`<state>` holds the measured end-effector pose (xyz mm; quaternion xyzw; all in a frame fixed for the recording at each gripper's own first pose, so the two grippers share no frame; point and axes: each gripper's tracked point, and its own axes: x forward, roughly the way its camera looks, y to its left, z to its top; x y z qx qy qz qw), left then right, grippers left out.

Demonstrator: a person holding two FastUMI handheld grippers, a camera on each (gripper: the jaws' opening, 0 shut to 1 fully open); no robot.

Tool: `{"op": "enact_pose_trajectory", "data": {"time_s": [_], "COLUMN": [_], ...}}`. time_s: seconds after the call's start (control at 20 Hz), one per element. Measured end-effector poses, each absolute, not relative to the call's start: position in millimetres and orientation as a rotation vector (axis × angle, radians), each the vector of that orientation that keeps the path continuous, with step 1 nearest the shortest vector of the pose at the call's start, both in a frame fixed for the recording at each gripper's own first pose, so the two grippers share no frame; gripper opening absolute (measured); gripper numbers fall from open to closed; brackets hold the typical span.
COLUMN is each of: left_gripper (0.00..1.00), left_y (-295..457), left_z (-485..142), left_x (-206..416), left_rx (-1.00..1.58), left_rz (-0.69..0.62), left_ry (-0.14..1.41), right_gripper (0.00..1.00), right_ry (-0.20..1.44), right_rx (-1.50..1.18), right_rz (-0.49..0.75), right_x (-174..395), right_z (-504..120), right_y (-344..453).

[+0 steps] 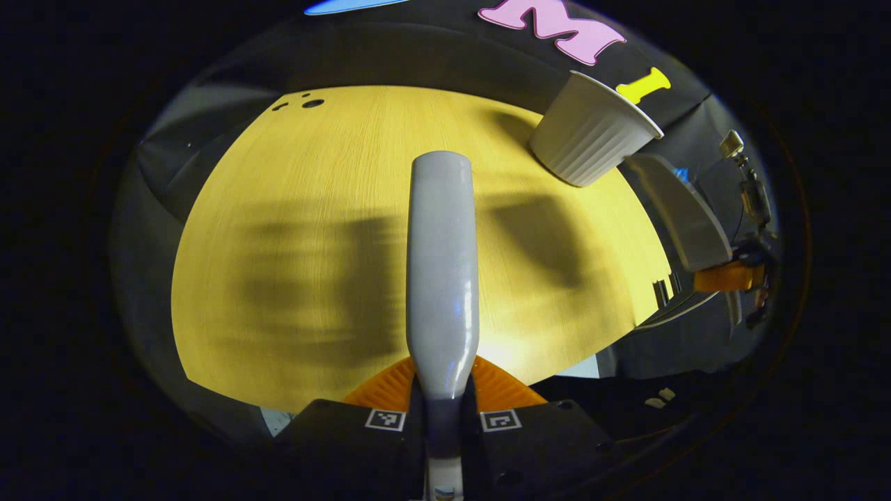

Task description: Pick up the small broom and dustpan from the desktop, sweep the trash into the dustpan with the broom, and then empty the trash into the garbage bin.

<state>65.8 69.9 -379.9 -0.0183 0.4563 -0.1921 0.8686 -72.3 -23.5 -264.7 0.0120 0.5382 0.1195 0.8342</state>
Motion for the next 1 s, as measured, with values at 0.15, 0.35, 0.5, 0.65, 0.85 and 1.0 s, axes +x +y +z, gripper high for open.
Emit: {"op": "enact_pose_trajectory", "data": {"time_s": [0.15,0.35,0.5,0.65,0.85,1.0], "left_gripper": [0.24,0.25,0.25,0.28,0.25,0.28], "left_y": [65,66,66,59,57,53], "left_z": [-390,-361,-350,-335,-314,-308], "left_x": [74,66,72,90,95,96], "left_rx": [-0.042,-0.049,-0.05,-0.071,-0.076,-0.093], "left_rz": [-0.402,-0.357,-0.311,-0.29,-0.256,-0.244], "left_ry": [0.955,0.935,0.922,0.9,0.857,0.848], "right_gripper": [0.34,0.34,0.34,0.34,0.34,0.34], "right_ry": [1.098,1.063,1.016,0.98,0.915,0.91], "right_rx": [-0.004,-0.052,-0.073,-0.116,-0.221,-0.221], "right_rz": [0.213,0.185,0.207,0.201,0.172,0.15], "right_x": [-79,-79,-68,-48,-11,12], "right_z": [-229,-188,-189,-188,-179,-182], "right_y": [-46,-53,-57,-72,-101,-105]}}
